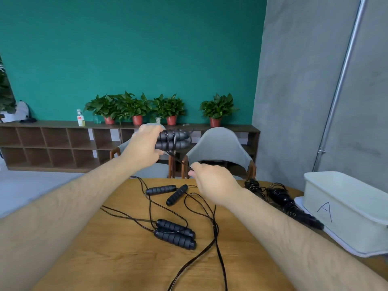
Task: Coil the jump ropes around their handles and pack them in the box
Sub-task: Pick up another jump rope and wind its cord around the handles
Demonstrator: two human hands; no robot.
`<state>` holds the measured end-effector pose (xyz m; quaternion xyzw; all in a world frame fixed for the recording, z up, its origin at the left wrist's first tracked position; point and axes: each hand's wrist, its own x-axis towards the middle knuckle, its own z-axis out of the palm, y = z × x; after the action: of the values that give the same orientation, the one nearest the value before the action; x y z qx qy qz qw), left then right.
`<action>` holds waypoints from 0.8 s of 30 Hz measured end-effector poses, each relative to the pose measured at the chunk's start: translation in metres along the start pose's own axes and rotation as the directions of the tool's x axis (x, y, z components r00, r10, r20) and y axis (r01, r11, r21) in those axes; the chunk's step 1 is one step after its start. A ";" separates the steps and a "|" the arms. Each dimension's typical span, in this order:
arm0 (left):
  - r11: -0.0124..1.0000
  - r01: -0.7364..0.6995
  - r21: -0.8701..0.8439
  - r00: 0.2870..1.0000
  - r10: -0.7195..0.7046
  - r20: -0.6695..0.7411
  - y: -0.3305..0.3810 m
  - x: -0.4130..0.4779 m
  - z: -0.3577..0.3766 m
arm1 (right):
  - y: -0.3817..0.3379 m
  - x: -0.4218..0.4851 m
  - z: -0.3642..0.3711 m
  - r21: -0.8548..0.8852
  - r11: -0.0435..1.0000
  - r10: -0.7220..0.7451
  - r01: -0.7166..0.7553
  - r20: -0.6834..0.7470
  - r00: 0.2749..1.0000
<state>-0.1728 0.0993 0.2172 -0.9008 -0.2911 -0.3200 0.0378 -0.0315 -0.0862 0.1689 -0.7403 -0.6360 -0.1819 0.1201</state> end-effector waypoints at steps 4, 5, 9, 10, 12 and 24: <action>0.977 -0.175 0.125 0.977 0.157 0.143 -0.005 -0.019 0.015 | 0.004 0.007 -0.022 -0.192 0.976 -0.126 0.106 -0.099 0.987; 0.965 -0.235 0.118 0.962 0.214 0.168 -0.002 -0.025 0.019 | 0.006 0.010 -0.027 -0.205 0.971 -0.147 0.121 -0.116 0.982; 0.916 -0.399 -0.051 0.889 0.400 0.223 0.012 -0.042 0.020 | 0.030 0.020 -0.041 -0.246 0.957 -0.191 0.152 -0.143 0.971; 0.904 -0.414 -0.105 0.876 0.427 0.224 0.014 -0.045 0.018 | 0.037 0.022 -0.042 -0.258 0.954 -0.195 0.152 -0.151 0.969; 0.881 -0.431 -0.193 0.861 0.466 0.203 0.016 -0.051 0.010 | 0.050 0.022 -0.042 -0.269 0.953 -0.182 0.138 -0.146 0.972; 0.748 -0.222 -0.625 0.971 0.230 -0.069 0.031 -0.068 -0.023 | 0.056 0.009 -0.018 0.216 0.976 0.035 -0.013 -0.098 0.995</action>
<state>-0.2108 0.0337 0.1984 -0.8919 -0.0568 -0.3861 -0.2283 0.0229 -0.0944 0.1917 -0.7203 -0.6361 -0.1482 0.2336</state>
